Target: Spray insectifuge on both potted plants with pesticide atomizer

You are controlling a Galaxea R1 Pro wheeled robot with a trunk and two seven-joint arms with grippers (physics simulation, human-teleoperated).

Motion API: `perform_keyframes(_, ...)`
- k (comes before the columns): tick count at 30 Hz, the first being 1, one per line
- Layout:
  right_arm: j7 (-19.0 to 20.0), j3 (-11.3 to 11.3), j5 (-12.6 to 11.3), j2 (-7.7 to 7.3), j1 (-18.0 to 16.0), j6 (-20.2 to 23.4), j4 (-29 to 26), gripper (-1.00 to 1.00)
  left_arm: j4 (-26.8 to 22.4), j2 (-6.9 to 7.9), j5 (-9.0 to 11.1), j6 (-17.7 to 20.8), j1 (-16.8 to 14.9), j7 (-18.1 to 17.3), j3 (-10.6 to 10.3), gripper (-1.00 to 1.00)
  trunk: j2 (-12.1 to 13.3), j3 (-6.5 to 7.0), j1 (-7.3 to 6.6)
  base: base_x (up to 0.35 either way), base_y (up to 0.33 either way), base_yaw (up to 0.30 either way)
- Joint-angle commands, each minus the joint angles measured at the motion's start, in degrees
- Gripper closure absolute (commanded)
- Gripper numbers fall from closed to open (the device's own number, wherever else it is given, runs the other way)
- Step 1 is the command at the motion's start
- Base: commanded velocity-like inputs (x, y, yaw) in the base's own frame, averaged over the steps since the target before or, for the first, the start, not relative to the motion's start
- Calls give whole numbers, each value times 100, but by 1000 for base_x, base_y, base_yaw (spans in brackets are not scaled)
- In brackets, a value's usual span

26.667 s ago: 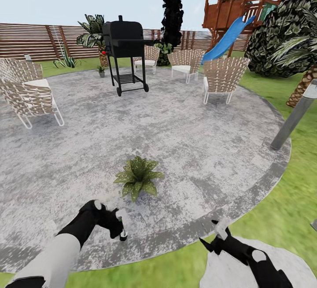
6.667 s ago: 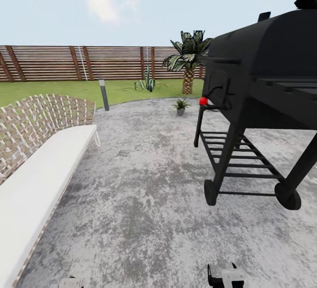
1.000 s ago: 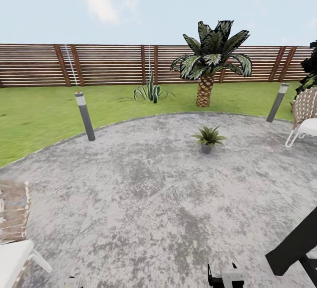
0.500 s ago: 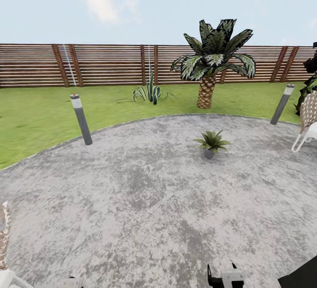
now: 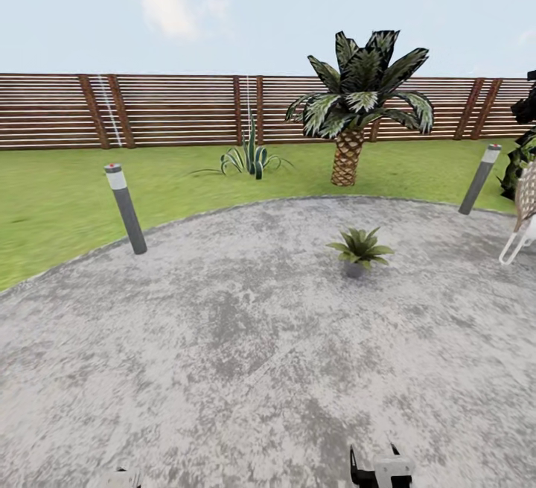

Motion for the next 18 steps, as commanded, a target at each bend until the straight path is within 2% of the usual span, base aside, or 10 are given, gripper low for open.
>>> perform_keyframes(1, -43, -24, 61, 3, -3, -6, 3, -100, 6, 1, 31, -7, -4, -57, 34, 100, -2, -8, 2, 293, 0, 0)
perform_keyframes(18, -43, -25, 69, -3, -2, -4, 3, -100, 6, 1, 31, -7, -4, -57, 34, 100, -2, -32, 2, 292, 0, 0)
